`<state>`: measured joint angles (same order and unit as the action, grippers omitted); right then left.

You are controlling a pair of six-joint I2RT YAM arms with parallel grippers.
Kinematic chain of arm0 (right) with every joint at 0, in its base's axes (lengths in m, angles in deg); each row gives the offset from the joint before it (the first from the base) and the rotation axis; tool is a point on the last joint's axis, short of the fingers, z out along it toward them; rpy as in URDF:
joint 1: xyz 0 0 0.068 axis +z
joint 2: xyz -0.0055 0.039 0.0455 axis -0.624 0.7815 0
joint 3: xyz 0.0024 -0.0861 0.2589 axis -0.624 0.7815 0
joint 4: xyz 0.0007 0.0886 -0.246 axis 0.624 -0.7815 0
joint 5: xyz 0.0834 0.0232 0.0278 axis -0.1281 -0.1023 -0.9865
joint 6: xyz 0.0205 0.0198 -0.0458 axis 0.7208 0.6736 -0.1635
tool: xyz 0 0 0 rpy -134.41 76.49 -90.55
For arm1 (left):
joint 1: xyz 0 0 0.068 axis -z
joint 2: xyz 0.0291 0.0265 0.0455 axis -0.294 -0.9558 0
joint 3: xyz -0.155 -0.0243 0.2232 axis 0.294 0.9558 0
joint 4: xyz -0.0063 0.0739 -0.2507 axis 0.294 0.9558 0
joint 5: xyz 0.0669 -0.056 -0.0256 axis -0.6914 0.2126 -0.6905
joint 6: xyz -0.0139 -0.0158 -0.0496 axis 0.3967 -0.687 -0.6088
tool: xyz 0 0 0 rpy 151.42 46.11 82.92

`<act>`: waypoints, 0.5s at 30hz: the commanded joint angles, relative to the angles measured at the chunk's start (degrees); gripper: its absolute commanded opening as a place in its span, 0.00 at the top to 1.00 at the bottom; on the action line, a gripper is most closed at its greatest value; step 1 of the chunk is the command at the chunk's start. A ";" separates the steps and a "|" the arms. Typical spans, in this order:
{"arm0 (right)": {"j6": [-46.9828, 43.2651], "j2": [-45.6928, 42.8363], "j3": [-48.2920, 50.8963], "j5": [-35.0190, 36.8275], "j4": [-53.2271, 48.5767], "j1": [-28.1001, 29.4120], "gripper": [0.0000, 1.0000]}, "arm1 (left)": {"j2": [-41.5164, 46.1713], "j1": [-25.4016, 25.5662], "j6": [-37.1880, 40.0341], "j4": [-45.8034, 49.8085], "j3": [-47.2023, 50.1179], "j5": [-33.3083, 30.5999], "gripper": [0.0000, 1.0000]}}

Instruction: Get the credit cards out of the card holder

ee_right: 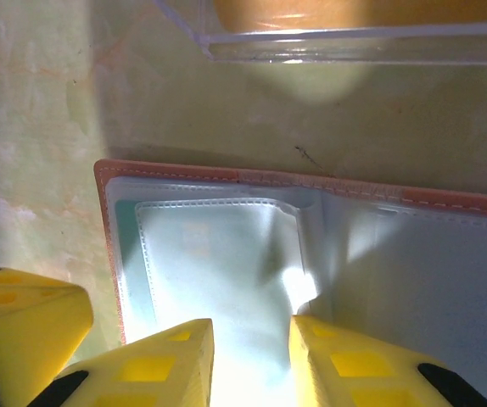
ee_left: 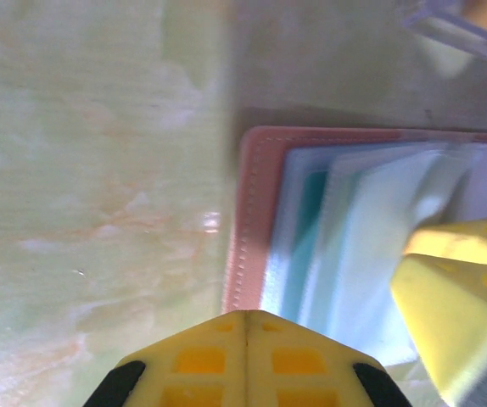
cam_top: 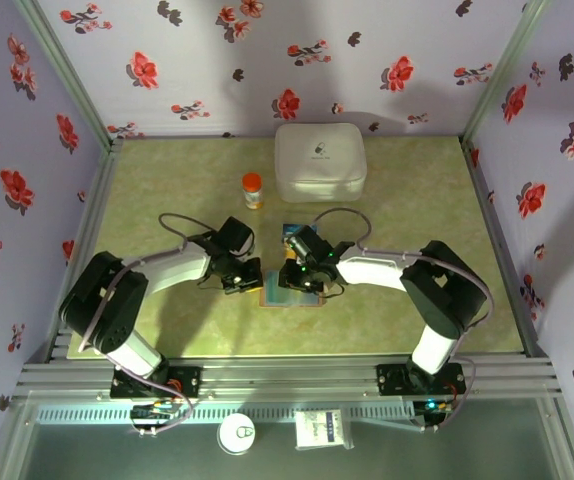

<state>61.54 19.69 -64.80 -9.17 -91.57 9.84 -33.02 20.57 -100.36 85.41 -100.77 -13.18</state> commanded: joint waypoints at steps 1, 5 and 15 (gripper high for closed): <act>0.17 -1.45 1.37 0.21 1.09 0.12 0.70 | 2.58 0.97 -0.70 1.38 -2.23 -0.71 1.00; 0.74 -1.56 2.60 -0.39 2.58 -0.27 0.71 | 3.02 2.26 -1.96 0.96 -3.45 -0.37 1.00; 1.64 -2.50 5.45 -1.98 6.38 -1.32 0.71 | -0.60 3.81 -4.64 -3.45 -2.72 1.67 0.96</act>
<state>62.17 18.38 -60.89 -10.35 -85.80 9.03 -32.62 23.85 -103.42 83.40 -103.33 -12.59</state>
